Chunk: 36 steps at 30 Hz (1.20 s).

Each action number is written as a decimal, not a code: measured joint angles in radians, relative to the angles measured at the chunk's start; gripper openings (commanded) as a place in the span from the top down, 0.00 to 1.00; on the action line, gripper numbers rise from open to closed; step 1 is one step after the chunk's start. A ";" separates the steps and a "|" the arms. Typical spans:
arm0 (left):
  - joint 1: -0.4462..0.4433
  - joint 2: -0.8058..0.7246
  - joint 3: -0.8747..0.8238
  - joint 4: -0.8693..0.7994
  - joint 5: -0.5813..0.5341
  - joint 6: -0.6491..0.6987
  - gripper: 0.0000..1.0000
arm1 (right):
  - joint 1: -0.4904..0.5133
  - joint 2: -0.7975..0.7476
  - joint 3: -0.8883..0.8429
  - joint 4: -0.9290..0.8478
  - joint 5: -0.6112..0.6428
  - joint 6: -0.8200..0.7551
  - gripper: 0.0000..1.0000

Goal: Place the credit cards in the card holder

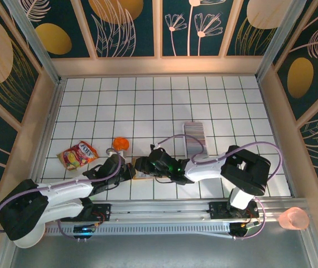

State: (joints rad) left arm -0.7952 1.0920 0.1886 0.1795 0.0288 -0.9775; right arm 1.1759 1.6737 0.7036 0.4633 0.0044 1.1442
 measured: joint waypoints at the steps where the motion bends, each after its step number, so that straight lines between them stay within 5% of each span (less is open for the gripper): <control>1: 0.000 0.000 0.000 0.000 0.000 -0.001 1.00 | 0.000 0.005 0.000 0.013 -0.006 0.000 0.56; 9: 0.000 -0.036 -0.008 -0.027 -0.004 -0.007 1.00 | 0.004 0.013 0.004 0.038 -0.012 -0.001 0.55; 22: 0.000 -0.077 -0.014 -0.072 -0.011 -0.006 0.99 | 0.044 -0.212 0.012 -0.458 0.202 0.015 0.51; 36: 0.000 -0.077 -0.014 -0.073 -0.011 -0.007 0.98 | 0.044 -0.146 0.000 -0.533 0.209 0.018 0.52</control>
State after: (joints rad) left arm -0.7952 1.0145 0.1749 0.1066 0.0174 -0.9844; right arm 1.2201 1.5280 0.7040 -0.0700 0.2131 1.1618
